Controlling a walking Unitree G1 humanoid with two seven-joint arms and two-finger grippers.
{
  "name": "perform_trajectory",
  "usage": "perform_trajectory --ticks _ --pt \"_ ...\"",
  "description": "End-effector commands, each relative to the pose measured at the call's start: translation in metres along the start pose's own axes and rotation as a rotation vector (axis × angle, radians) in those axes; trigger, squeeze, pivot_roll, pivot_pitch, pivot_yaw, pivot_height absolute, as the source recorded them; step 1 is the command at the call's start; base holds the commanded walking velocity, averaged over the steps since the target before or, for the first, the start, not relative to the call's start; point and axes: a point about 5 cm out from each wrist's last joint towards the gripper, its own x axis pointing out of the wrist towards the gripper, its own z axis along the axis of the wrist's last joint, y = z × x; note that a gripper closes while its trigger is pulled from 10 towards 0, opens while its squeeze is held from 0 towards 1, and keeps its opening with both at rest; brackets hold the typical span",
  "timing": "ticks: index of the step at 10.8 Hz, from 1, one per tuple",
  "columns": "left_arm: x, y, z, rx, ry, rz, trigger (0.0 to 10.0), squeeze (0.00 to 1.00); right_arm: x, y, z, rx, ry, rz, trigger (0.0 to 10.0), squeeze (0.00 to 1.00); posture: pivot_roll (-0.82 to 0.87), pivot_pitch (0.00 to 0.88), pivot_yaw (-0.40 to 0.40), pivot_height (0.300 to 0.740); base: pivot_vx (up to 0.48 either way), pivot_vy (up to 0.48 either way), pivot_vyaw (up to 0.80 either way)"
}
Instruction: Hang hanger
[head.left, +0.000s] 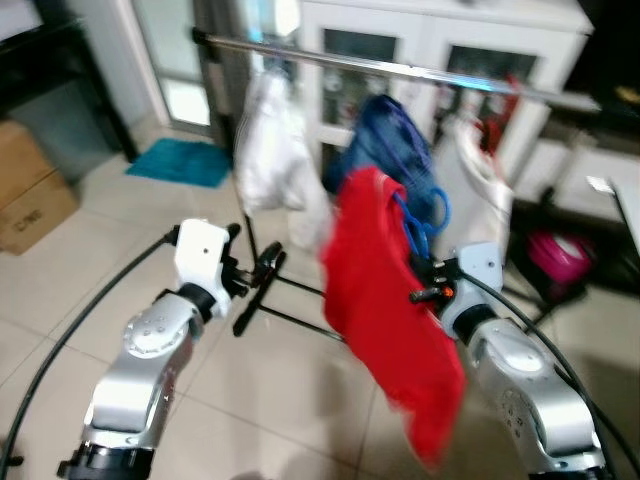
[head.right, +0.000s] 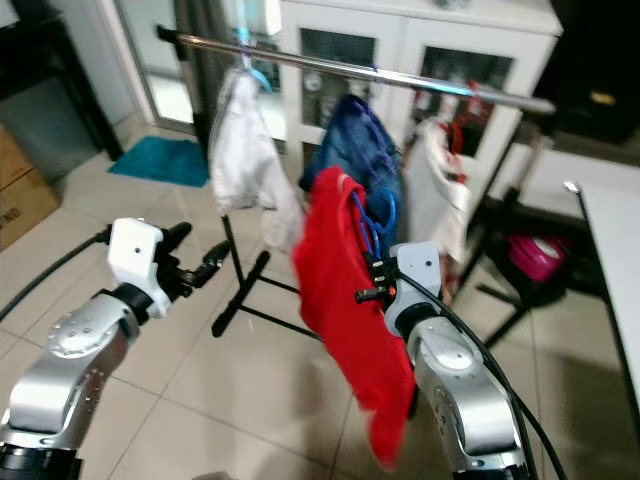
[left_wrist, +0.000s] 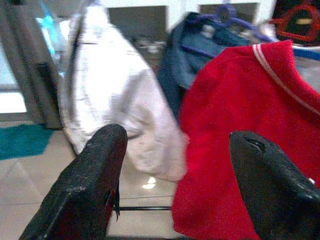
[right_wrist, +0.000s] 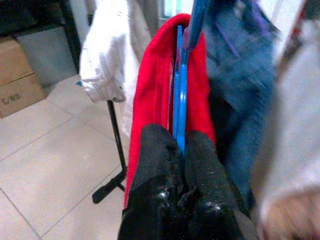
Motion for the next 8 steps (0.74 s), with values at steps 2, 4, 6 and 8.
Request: perform_trajectory --ticks 2,4,6,8 --pt "0.001 0.002 -0.002 0.017 0.016 0.009 10.0 0.0 0.002 0.008 0.019 -0.069 -0.085 0.041 10.0 0.0 -0.09 0.0 0.016 0.74 0.321 0.0 0.0" --pt "-0.006 0.0 -0.008 0.028 0.044 -0.016 10.0 0.0 0.0 0.013 0.02 -0.102 -0.081 0.057 10.0 0.0 -0.09 0.0 0.002 0.74 0.321 0.0 0.0" --pt "-0.008 0.002 -0.008 0.025 0.044 -0.012 10.0 0.0 0.004 0.017 0.023 -0.112 -0.065 0.011 10.0 0.0 -0.09 0.0 0.002 0.74 0.322 0.0 0.0" --pt "-0.01 -0.002 -0.008 0.043 0.055 -0.04 10.0 0.0 0.006 0.012 0.023 -0.102 -0.046 -0.035 10.0 0.0 -0.08 0.0 -0.001 0.74 0.319 0.0 0.0"
